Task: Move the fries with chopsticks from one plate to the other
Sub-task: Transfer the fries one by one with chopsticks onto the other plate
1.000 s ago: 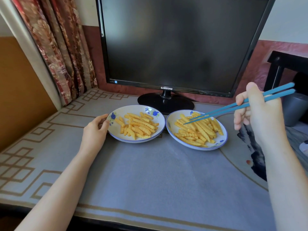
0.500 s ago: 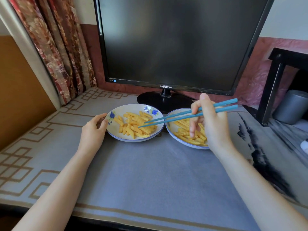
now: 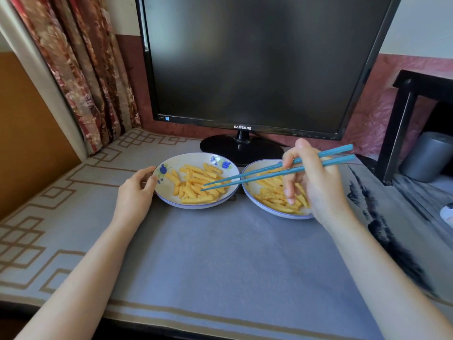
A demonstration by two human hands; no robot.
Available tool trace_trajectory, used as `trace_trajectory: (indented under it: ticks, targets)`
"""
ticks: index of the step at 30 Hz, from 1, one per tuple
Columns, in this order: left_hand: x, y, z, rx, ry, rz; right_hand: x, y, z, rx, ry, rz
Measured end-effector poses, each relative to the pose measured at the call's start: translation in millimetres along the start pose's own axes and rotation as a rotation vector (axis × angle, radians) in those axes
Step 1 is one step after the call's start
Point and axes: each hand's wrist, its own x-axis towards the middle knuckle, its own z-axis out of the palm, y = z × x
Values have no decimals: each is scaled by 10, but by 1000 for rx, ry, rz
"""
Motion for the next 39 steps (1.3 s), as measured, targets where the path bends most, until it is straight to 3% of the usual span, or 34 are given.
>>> trace_trajectory:
  ticks: [9,39]
  targets:
    - [2,5,0,15,0,0,141,-156,-588,-172,239,-24]
    - [-24,38,-10,22,-11,-5,37,-200,-468,-362,111,-101]
